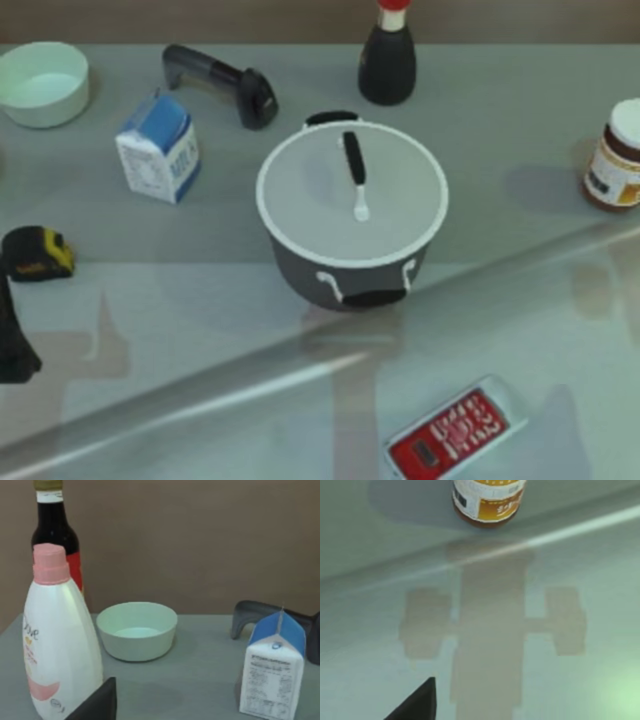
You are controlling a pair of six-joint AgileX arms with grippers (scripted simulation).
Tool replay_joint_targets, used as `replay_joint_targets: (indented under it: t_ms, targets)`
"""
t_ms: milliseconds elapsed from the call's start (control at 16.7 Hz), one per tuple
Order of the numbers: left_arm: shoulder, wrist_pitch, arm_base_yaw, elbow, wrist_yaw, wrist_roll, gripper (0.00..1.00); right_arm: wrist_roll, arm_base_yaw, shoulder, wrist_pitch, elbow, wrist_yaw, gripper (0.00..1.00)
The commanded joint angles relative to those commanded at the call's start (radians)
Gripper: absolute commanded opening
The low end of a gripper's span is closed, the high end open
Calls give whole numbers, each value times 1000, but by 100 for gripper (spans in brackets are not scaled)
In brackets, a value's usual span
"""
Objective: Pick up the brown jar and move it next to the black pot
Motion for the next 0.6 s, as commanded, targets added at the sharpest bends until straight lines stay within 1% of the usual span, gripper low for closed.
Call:
replay_joint_targets:
  t_ms: [300, 600]
  targets:
    - [0, 0, 0, 0, 0, 0, 100, -69, -5, 475, -298, 564, 6, 100]
    - [0, 0, 0, 0, 0, 0, 100, -147, 1, 944, -564, 1137, 3, 100]
